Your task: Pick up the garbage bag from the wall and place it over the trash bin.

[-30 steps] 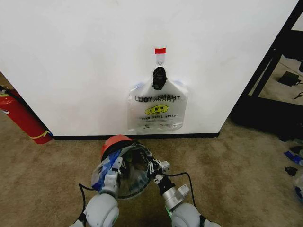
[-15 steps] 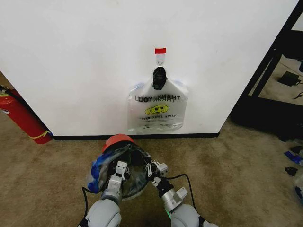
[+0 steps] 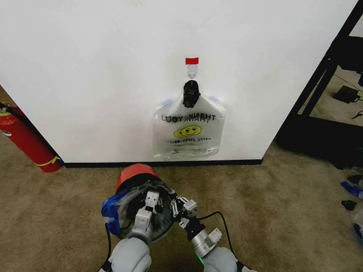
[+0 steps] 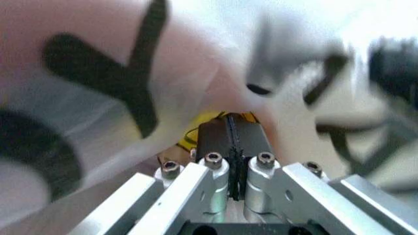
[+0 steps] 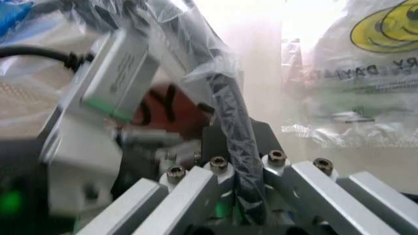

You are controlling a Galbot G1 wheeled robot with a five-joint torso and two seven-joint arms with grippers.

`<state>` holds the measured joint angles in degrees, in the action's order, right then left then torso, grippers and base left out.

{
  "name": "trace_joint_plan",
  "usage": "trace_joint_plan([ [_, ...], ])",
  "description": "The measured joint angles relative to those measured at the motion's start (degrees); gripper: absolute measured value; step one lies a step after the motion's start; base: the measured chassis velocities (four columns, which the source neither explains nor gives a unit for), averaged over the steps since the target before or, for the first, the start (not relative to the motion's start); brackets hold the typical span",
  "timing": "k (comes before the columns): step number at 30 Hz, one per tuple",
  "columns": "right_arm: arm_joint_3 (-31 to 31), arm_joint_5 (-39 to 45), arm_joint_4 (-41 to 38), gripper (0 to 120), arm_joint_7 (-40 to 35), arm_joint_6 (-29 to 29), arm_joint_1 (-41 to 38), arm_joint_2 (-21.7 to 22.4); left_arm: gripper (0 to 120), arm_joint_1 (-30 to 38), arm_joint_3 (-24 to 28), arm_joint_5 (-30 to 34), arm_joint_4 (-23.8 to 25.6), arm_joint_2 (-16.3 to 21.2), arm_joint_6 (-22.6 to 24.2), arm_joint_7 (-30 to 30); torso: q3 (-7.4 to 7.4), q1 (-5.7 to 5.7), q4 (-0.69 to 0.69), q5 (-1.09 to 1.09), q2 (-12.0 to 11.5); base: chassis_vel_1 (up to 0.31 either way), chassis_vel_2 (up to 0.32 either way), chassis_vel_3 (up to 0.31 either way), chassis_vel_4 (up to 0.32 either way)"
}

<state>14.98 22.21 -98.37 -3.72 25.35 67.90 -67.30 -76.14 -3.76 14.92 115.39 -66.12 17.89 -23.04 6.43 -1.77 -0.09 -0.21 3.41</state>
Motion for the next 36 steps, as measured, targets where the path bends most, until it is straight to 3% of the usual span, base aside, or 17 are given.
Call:
trace_joint_plan([
  [5, 0.0, 1.0, -0.1, 0, 0.1, 0.0, 0.3, 0.0, 0, 0.8, -1.7, 1.6, -0.4, -0.5, -3.0, 0.4, 0.00, 0.00, -0.01, 0.00, 0.0, 0.000, 0.000, 0.000, 0.000],
  [13, 0.2, 2.9, 0.2, 0, -0.1, -0.1, -0.2, -0.4, 0, -1.6, -2.3, -0.6, 0.8, 2.4, -2.1, 1.3, 0.00, 0.00, 0.00, 0.00, 0.0, 0.000, 0.000, 0.000, 0.000],
  [15, 0.1, 6.2, 0.5, 0, -1.6, -0.6, -1.1, -1.0, 0, -4.9, -2.4, -2.7, 2.4, 4.8, -1.5, 2.9, 0.00, 0.00, 0.00, -0.01, 0.0, 0.000, 0.000, 0.000, 0.000],
  [20, -0.4, 8.8, 1.2, 0, -3.2, -1.5, -2.1, -1.3, 0, -7.9, -2.7, -3.5, 5.1, 6.8, -2.0, 4.9, 0.00, 0.00, 0.00, -0.01, 0.0, 0.000, 0.000, 0.000, 0.000],
  [26, -1.0, 13.0, 1.9, 0, -6.6, -4.2, -3.1, -1.4, 0, -14.1, -5.8, -4.7, 12.7, 9.3, -4.6, 7.6, 0.00, 0.00, 0.01, 0.01, 0.0, 0.000, 0.000, 0.000, 0.000],
  [31, -2.3, 17.8, 1.5, 0, -10.4, -6.2, -3.1, -1.6, 18, -16.7, -9.0, -11.7, 15.2, 12.2, -11.9, 7.7, 0.00, 0.00, -0.03, -0.02, 0.0, 0.000, 0.000, 0.000, 0.000],
  [36, -2.5, 20.4, 1.4, 0, -12.8, -7.2, -3.6, -1.9, 35, -18.2, -10.0, -14.1, 17.2, 12.7, -13.7, 5.5, 0.00, 0.00, 0.02, 0.00, 0.0, 0.000, 0.000, 0.000, 0.000],
])
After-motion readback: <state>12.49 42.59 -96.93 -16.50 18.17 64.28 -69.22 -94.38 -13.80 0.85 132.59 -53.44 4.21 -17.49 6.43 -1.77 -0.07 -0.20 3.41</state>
